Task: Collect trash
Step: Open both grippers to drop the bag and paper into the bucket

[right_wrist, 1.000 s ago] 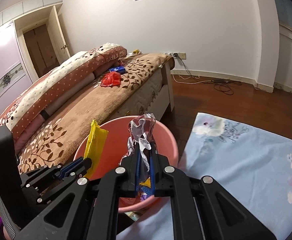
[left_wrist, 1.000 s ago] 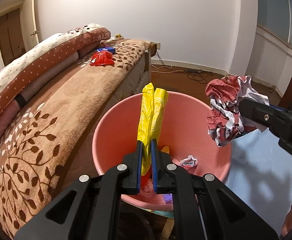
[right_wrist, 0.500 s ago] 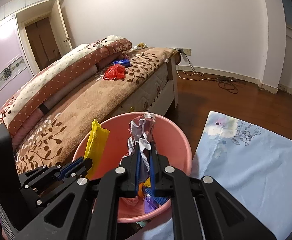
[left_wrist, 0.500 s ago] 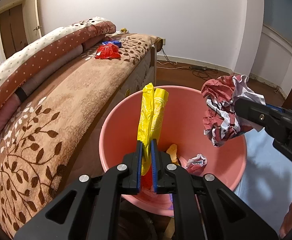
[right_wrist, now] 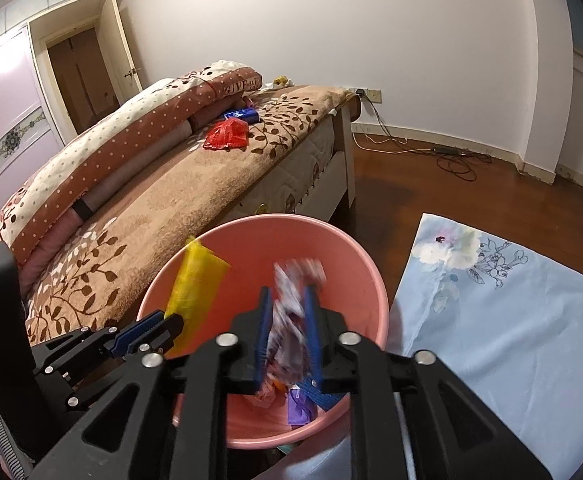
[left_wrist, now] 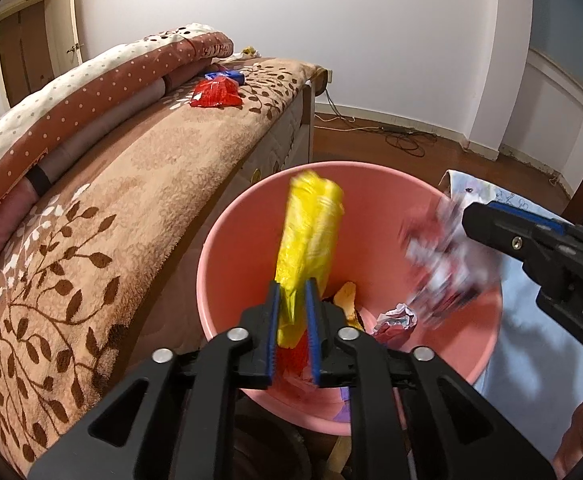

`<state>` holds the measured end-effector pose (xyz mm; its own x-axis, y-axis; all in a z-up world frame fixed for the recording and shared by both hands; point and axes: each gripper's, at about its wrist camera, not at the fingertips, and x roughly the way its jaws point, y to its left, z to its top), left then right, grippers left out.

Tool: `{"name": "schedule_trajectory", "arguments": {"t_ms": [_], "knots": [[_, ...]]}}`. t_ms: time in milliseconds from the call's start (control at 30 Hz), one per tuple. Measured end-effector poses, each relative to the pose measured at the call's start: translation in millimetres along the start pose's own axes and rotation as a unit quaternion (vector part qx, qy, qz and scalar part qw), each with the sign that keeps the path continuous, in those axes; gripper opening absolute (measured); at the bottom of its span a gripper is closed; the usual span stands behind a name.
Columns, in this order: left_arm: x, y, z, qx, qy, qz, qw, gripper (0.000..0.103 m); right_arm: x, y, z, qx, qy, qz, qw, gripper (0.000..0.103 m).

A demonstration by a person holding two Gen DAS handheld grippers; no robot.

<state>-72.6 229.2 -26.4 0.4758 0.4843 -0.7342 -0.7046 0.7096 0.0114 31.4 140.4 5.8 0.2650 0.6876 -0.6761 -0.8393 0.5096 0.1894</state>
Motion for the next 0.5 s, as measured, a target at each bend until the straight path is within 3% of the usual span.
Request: {"name": "schedule_trajectory", "arguments": {"t_ms": [100,333,500], "knots": [[1,1,-1,-0.004,0.003,-0.003,1.0,0.034,0,-1,0,0.002,-0.001,-0.001,1.0,0.024],[1,1,0,-0.008,0.005,-0.007,0.9999,0.042,-1,-7,-3,0.011,0.002,-0.002,1.0,0.029],[-1,-1,-1,-0.006,0.003,-0.012,0.9999,0.043,-5,-11,-6,0.018,0.0,-0.001,1.0,0.034]]}}
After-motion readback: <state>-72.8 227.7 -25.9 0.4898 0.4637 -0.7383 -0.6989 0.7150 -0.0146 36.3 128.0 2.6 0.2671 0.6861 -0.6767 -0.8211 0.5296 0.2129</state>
